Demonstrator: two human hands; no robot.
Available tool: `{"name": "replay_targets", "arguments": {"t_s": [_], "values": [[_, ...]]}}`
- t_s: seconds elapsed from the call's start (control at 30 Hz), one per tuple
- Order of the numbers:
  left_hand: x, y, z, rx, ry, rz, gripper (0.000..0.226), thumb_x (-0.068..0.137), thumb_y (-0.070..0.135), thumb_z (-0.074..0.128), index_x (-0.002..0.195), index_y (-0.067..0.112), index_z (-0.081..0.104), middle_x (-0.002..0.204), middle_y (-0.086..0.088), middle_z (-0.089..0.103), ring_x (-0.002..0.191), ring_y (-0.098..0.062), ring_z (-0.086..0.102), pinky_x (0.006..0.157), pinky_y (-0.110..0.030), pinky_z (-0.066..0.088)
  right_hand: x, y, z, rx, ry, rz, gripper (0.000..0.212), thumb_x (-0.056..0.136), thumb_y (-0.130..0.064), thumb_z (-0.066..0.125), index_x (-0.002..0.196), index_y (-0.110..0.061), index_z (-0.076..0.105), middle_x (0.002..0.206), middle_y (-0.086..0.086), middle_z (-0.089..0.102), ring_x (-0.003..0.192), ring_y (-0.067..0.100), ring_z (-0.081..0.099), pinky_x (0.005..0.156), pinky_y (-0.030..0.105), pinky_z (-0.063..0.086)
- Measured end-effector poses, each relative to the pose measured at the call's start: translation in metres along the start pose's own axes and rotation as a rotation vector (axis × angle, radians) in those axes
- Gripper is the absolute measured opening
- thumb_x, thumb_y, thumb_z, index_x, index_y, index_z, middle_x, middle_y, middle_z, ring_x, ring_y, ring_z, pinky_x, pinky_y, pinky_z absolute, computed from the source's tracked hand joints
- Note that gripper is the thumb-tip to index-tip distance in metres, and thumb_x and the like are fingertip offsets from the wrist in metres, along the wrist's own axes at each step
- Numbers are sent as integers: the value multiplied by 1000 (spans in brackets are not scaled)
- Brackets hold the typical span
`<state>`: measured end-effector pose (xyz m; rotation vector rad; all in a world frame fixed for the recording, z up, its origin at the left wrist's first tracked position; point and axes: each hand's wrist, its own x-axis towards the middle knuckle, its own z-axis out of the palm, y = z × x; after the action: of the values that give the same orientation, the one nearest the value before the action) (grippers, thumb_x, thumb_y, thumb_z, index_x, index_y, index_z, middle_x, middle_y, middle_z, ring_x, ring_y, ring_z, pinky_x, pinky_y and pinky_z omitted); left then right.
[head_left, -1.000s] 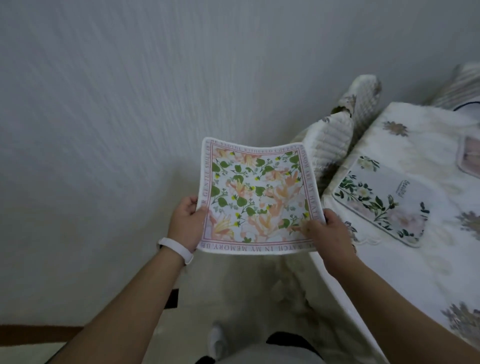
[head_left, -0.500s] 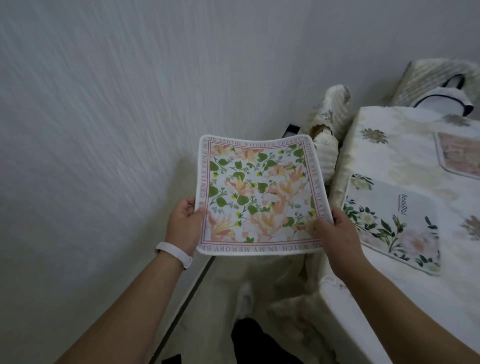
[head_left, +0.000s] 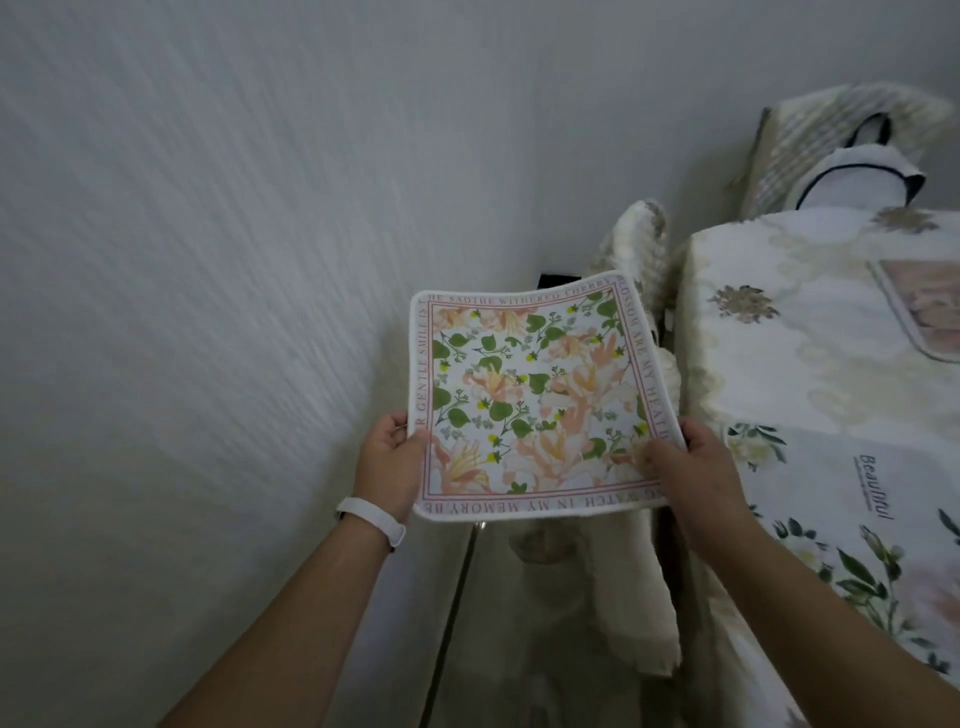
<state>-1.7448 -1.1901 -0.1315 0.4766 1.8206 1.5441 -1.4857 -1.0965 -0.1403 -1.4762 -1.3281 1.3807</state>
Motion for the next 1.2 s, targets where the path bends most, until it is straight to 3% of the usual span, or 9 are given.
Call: {"name": "replay_targets", "arguments": {"t_s": [0.27, 0.43, 0.7, 0.77, 0.83, 0.9, 1.07, 1.2], "values": [[72, 29, 115, 62, -260, 7, 14, 91, 1, 57, 93, 15, 61, 80, 0, 75, 76, -23, 73, 70, -43, 58, 51, -15, -54, -19, 264, 31, 8, 87, -5, 55, 90, -10, 60, 88, 7, 69, 80, 27, 69, 64, 44, 59], [100, 40, 206, 172, -473, 56, 11, 91, 3, 57, 94, 12, 63, 76, -2, 74, 74, -27, 72, 67, -41, 59, 71, -11, -86, 29, 446, 96, 11, 88, -6, 56, 86, -16, 60, 88, 7, 68, 81, 30, 68, 69, 50, 59], [180, 62, 330, 226, -749, 119, 12, 94, 2, 51, 93, 11, 60, 63, 5, 71, 57, -11, 68, 57, -30, 55, 146, -15, -107, 59, 720, 191, 10, 91, -9, 53, 85, -16, 57, 86, 8, 64, 81, 30, 65, 70, 52, 57], [207, 67, 357, 243, -797, 126, 16, 94, 0, 50, 89, 13, 58, 65, 2, 70, 54, -8, 67, 51, -24, 54, 173, -18, -98, 57, 765, 227, 7, 92, -11, 54, 86, -13, 56, 84, 14, 61, 73, 27, 61, 69, 55, 55], [236, 71, 383, 273, -848, 122, 17, 94, 0, 49, 89, 14, 57, 61, 1, 69, 52, -11, 65, 52, -26, 54, 200, -24, -88, 63, 797, 254, 6, 91, -14, 55, 86, -12, 55, 90, 22, 61, 70, 31, 58, 65, 57, 55], [263, 75, 405, 315, -897, 124, 14, 95, 3, 49, 92, 14, 58, 58, 2, 69, 54, -13, 65, 57, -31, 55, 224, -31, -83, 65, 830, 285, 6, 91, -16, 55, 86, -13, 55, 93, 24, 61, 71, 36, 58, 62, 54, 55], [312, 88, 460, 351, -1020, 150, 11, 95, 6, 50, 98, 11, 59, 66, -1, 71, 61, -18, 68, 63, -36, 57, 268, -51, -82, 65, 937, 323, 6, 93, -14, 55, 88, -12, 57, 84, 14, 62, 69, 23, 59, 65, 48, 54], [333, 97, 496, 336, -1115, 155, 13, 94, 3, 50, 92, 13, 59, 65, -1, 70, 57, -16, 66, 58, -31, 56, 290, -58, -79, 55, 997, 344, 8, 95, -16, 54, 89, -11, 56, 77, 6, 58, 66, 19, 54, 57, 34, 45]]}}
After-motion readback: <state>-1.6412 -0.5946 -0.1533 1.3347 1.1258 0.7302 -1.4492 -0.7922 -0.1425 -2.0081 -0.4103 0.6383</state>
